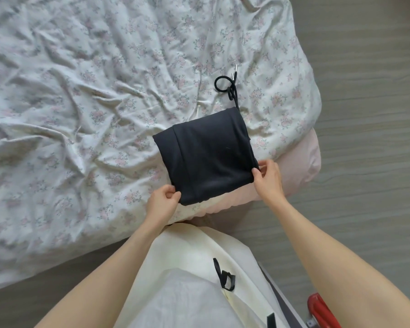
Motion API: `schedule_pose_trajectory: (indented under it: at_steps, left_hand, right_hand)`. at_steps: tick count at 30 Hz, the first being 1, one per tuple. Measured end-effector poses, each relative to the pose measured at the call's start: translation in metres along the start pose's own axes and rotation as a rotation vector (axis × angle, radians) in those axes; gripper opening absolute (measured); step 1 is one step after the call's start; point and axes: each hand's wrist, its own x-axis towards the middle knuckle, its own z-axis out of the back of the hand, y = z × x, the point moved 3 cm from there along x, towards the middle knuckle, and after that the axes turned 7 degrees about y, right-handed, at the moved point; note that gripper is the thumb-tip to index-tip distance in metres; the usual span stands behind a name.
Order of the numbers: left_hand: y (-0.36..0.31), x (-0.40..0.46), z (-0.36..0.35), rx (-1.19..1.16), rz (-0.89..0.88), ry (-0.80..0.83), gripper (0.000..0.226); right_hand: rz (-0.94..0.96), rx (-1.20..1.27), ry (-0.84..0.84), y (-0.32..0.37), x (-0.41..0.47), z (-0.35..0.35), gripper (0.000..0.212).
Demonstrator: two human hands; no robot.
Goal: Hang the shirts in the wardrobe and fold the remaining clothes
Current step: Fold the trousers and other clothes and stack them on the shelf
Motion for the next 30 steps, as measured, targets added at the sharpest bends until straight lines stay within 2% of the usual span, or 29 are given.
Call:
schedule_pose_trajectory:
  at_steps: [3,5,7,10,12,13,16,17,19,22,27,30]
  left_hand:
    - [-0.021,0.006,0.0,-0.183,-0.034,-0.087,0.023]
    - [-0.038,0.014,-0.002,-0.169,-0.036,-0.143,0.033]
    - [-0.046,0.022,-0.006,-0.066,-0.015,-0.192,0.041]
    - [-0.046,0.033,-0.003,-0.077,-0.015,-0.276,0.042]
    - [-0.042,0.041,0.001,-0.208,-0.048,-0.247,0.033]
    - [-0.041,0.044,0.002,-0.284,-0.06,-0.201,0.038]
    - [-0.042,0.053,0.006,-0.413,-0.051,-0.091,0.073]
    - [-0.044,0.055,0.006,-0.43,-0.048,-0.08,0.079]
    - [-0.05,0.059,0.004,-0.424,-0.065,-0.083,0.076]
    - [-0.063,0.056,-0.005,-0.296,-0.101,-0.148,0.064]
    - [-0.082,0.036,-0.009,-0.128,-0.19,-0.281,0.071]
    - [-0.102,0.021,-0.003,-0.065,-0.317,-0.296,0.073]
  right_hand:
    - [0.124,0.046,-0.007,0.015,0.001,0.004,0.045]
    - [0.221,0.017,0.043,0.031,0.006,0.0,0.057]
    - [0.256,-0.075,0.105,0.044,0.015,-0.008,0.059]
    - [0.217,-0.133,0.082,0.051,0.031,-0.014,0.057]
    - [0.25,-0.097,0.113,0.052,0.042,-0.011,0.063]
    - [0.252,-0.051,0.164,0.052,0.047,-0.009,0.07]
    - [0.117,0.106,0.352,0.049,0.062,-0.004,0.093]
    - [0.072,0.164,0.393,0.051,0.065,-0.002,0.095]
    - [0.102,0.221,0.42,0.058,0.066,-0.003,0.086]
    - [0.246,0.161,0.302,0.067,0.057,-0.008,0.07]
    - [0.301,0.1,0.127,0.067,0.032,-0.012,0.072]
    - [0.326,0.125,-0.006,0.082,0.014,-0.002,0.071]
